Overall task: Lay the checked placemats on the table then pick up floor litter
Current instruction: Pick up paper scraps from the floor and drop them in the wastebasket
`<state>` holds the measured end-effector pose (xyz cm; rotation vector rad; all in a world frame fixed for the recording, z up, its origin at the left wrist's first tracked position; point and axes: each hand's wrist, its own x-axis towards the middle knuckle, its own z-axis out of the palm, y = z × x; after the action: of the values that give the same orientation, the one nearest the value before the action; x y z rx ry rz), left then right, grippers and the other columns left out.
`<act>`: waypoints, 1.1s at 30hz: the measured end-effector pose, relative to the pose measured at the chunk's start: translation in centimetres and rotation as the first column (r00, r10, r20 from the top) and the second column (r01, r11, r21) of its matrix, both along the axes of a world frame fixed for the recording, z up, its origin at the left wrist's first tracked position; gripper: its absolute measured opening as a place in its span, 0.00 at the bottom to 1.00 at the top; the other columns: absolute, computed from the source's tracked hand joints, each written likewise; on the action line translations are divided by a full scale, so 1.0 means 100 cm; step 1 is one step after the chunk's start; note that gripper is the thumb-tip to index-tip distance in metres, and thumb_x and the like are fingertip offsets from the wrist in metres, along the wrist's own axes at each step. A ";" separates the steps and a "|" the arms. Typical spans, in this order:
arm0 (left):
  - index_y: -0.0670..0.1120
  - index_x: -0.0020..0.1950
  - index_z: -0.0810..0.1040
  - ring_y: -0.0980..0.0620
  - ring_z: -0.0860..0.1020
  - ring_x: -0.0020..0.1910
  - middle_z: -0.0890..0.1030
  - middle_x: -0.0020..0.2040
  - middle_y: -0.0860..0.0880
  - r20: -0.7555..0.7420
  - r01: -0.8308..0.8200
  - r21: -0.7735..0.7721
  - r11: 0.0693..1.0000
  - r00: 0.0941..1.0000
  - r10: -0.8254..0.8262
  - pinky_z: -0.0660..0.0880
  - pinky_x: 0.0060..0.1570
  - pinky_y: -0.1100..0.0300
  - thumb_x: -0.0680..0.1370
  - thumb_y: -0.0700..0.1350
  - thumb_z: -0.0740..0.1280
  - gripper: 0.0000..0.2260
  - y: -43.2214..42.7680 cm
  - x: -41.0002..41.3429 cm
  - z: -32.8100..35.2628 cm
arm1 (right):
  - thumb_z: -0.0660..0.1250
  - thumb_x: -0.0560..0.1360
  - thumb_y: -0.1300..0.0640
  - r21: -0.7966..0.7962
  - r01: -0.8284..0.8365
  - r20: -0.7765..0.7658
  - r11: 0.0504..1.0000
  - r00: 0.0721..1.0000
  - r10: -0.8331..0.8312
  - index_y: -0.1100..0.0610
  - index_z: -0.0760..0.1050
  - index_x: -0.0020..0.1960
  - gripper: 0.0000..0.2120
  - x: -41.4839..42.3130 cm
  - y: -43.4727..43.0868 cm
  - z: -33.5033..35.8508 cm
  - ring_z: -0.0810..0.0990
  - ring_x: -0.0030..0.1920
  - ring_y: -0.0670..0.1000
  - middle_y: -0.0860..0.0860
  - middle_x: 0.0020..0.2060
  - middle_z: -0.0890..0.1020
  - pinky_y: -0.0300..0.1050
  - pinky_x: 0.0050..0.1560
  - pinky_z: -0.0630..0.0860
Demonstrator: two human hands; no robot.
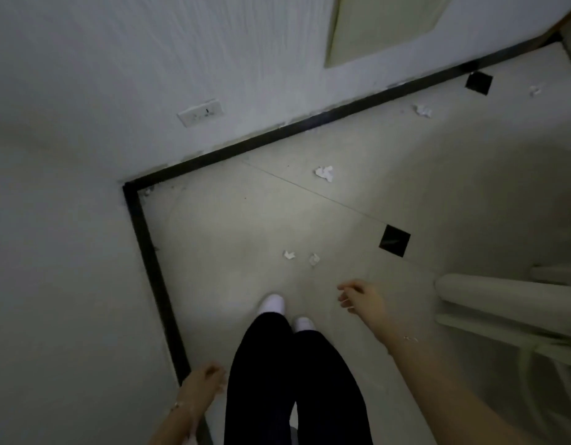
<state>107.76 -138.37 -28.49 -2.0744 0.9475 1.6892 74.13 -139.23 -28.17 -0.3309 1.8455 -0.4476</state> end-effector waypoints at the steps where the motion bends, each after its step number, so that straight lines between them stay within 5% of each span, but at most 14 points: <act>1: 0.45 0.39 0.76 0.50 0.76 0.36 0.79 0.37 0.45 0.002 0.026 -0.033 0.999 1.000 -0.026 0.70 0.39 0.59 0.79 0.39 0.61 0.10 -0.019 -0.009 -0.026 | 0.58 0.77 0.64 -0.001 0.020 -0.013 1.000 1.000 -0.020 0.55 0.76 0.46 0.10 -0.002 -0.004 -0.031 0.78 0.38 0.50 0.53 0.40 0.80 0.37 0.35 0.72; 4: 0.49 0.40 0.76 0.46 0.78 0.41 0.80 0.38 0.48 -0.017 0.119 -0.185 0.976 0.992 -0.124 0.74 0.44 0.56 0.77 0.39 0.62 0.09 -0.067 -0.042 -0.117 | 0.62 0.77 0.62 -0.014 0.003 -0.078 1.000 0.997 -0.004 0.55 0.77 0.55 0.10 -0.004 -0.011 -0.127 0.78 0.45 0.52 0.54 0.47 0.80 0.39 0.40 0.74; 8: 0.48 0.52 0.79 0.49 0.78 0.48 0.80 0.48 0.49 -0.031 0.291 -0.362 0.885 0.946 -0.324 0.74 0.49 0.59 0.76 0.40 0.64 0.07 -0.099 -0.096 -0.232 | 0.65 0.75 0.61 -0.010 -0.098 -0.177 0.995 0.980 0.095 0.57 0.70 0.68 0.21 -0.002 -0.014 -0.246 0.75 0.58 0.52 0.54 0.60 0.76 0.44 0.60 0.71; 13: 0.45 0.64 0.75 0.45 0.73 0.61 0.74 0.64 0.45 0.046 0.527 -0.545 0.652 0.795 -0.605 0.70 0.59 0.56 0.75 0.39 0.66 0.17 -0.125 -0.145 -0.356 | 0.66 0.73 0.58 -0.049 -0.389 -0.366 0.920 0.864 0.346 0.54 0.63 0.73 0.30 0.003 -0.024 -0.368 0.69 0.66 0.55 0.54 0.69 0.68 0.44 0.65 0.64; 17: 0.50 0.72 0.66 0.43 0.67 0.68 0.66 0.72 0.46 0.175 0.700 -0.586 0.408 0.601 -0.780 0.69 0.64 0.50 0.76 0.42 0.65 0.24 -0.138 -0.169 -0.420 | 0.67 0.70 0.58 -0.041 -0.518 -0.535 0.854 0.734 0.419 0.53 0.68 0.70 0.28 0.003 -0.032 -0.435 0.71 0.63 0.60 0.55 0.68 0.70 0.52 0.59 0.73; 22: 0.46 0.55 0.77 0.38 0.74 0.52 0.74 0.58 0.42 0.338 0.762 -0.610 0.217 0.498 -0.799 0.76 0.40 0.51 0.73 0.40 0.67 0.12 -0.143 -0.178 -0.460 | 0.71 0.66 0.65 -0.055 -0.556 -0.654 0.829 0.648 0.391 0.58 0.79 0.49 0.12 0.009 -0.030 -0.465 0.78 0.45 0.59 0.57 0.49 0.79 0.46 0.37 0.76; 24: 0.42 0.50 0.77 0.40 0.74 0.50 0.74 0.54 0.42 0.299 0.739 -0.607 0.291 0.552 -0.778 0.73 0.39 0.53 0.76 0.39 0.65 0.05 -0.146 -0.177 -0.462 | 0.68 0.70 0.66 -0.079 -0.525 -0.602 0.847 0.703 0.379 0.60 0.78 0.44 0.04 0.009 -0.030 -0.467 0.78 0.41 0.59 0.57 0.44 0.78 0.46 0.34 0.73; 29: 0.44 0.43 0.76 0.43 0.76 0.43 0.78 0.46 0.39 0.080 0.482 -0.505 0.716 0.852 -0.518 0.71 0.41 0.56 0.76 0.38 0.65 0.03 -0.156 -0.169 -0.413 | 0.63 0.75 0.63 -0.082 -0.200 -0.376 0.976 0.913 0.155 0.61 0.80 0.50 0.08 -0.009 -0.019 -0.418 0.79 0.49 0.55 0.56 0.48 0.82 0.35 0.41 0.63; 33: 0.42 0.42 0.78 0.47 0.75 0.39 0.79 0.40 0.40 -0.009 0.324 -0.463 0.825 0.929 -0.370 0.75 0.42 0.53 0.75 0.37 0.67 0.03 -0.167 -0.164 -0.319 | 0.66 0.74 0.62 -0.041 0.076 -0.255 0.996 0.963 -0.084 0.58 0.78 0.55 0.10 -0.030 -0.003 -0.334 0.78 0.43 0.52 0.51 0.42 0.78 0.41 0.45 0.74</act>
<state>91.39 -155.05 -60.40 -1.9167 1.7816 1.4846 71.15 -139.51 -61.54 -0.3489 2.1127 -0.5084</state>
